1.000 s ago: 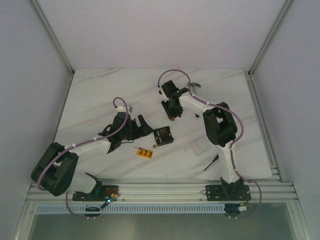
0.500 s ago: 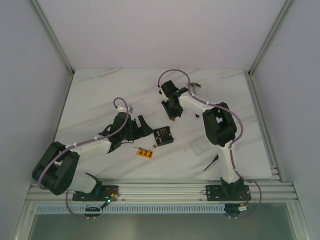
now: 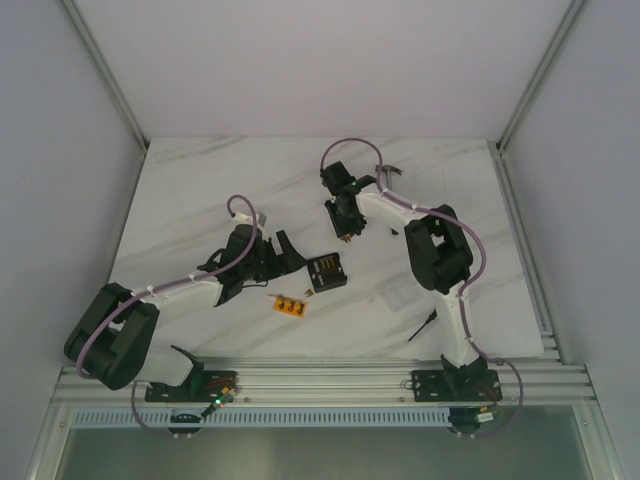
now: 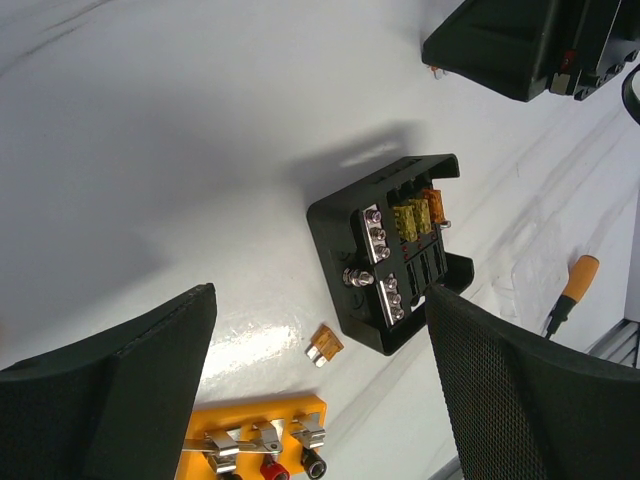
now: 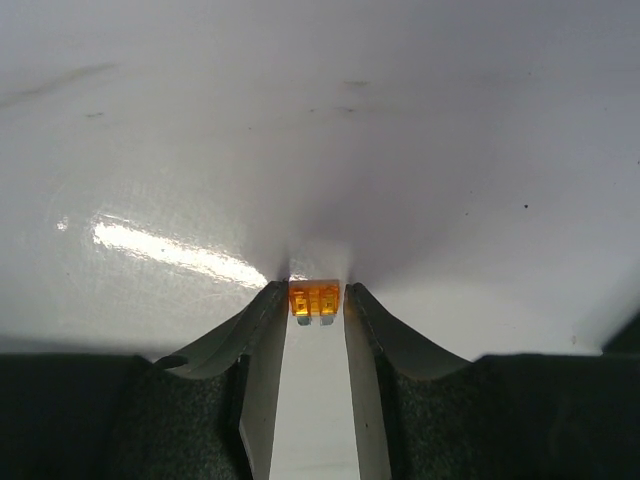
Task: Snap on the fuse box
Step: Adjust the fuse at the center of the board.
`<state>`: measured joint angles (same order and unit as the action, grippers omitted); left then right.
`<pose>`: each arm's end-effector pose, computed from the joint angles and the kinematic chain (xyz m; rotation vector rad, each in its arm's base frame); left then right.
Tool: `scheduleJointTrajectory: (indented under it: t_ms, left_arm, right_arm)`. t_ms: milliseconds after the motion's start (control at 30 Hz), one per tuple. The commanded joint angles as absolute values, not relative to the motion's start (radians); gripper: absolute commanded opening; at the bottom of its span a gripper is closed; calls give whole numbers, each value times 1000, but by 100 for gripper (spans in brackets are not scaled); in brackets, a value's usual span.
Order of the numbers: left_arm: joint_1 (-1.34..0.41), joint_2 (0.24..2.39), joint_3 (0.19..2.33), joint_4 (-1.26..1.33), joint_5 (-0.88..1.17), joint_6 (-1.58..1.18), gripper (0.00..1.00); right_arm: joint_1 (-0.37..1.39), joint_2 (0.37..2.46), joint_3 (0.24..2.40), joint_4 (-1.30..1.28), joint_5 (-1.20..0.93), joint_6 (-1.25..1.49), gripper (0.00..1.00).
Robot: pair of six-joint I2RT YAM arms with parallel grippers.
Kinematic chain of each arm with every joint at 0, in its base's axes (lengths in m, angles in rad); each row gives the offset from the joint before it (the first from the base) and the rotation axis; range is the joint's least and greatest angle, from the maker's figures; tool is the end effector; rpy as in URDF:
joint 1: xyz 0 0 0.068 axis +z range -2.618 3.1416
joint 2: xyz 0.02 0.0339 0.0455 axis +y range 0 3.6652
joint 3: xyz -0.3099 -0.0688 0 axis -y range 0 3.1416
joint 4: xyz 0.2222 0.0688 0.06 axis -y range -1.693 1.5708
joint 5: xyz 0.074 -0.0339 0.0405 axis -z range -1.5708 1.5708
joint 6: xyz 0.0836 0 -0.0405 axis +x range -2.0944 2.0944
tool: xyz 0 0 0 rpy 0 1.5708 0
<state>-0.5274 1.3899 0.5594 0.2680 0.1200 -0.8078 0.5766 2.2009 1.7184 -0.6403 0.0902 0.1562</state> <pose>0.2466 -0.1552 0.2110 -0.2425 2.2564 -0.8817 0.4194 0.2638 0.1722 -0.5342 2.6363 0.1062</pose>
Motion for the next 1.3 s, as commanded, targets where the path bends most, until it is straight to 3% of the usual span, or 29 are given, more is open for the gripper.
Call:
scheduleJointTrajectory:
  t_ms: [0, 400, 733, 800, 1000, 1267]
  left_arm:
    - [-522, 1389, 562, 256, 139, -812, 94]
    - [-540, 1380, 576, 257, 163, -803, 92]
    - [-604, 1353, 603, 296, 106, -801, 91]
    - [-616, 1351, 606, 318, 92, -802, 90]
    - [-623, 1356, 610, 325, 86, -806, 90]
    - [-621, 1329, 593, 303, 60, -798, 93]
  right_arm:
    - [592, 2250, 1678, -727, 144, 191, 35]
    - [602, 2108, 1569, -678, 182, 248, 23]
    - [605, 1911, 1445, -581, 181, 295, 22]
    - [606, 1881, 1424, -565, 171, 302, 24]
    - [595, 1917, 1408, -560, 161, 220, 42]
    - [566, 2007, 1471, -559, 77, 68, 52]
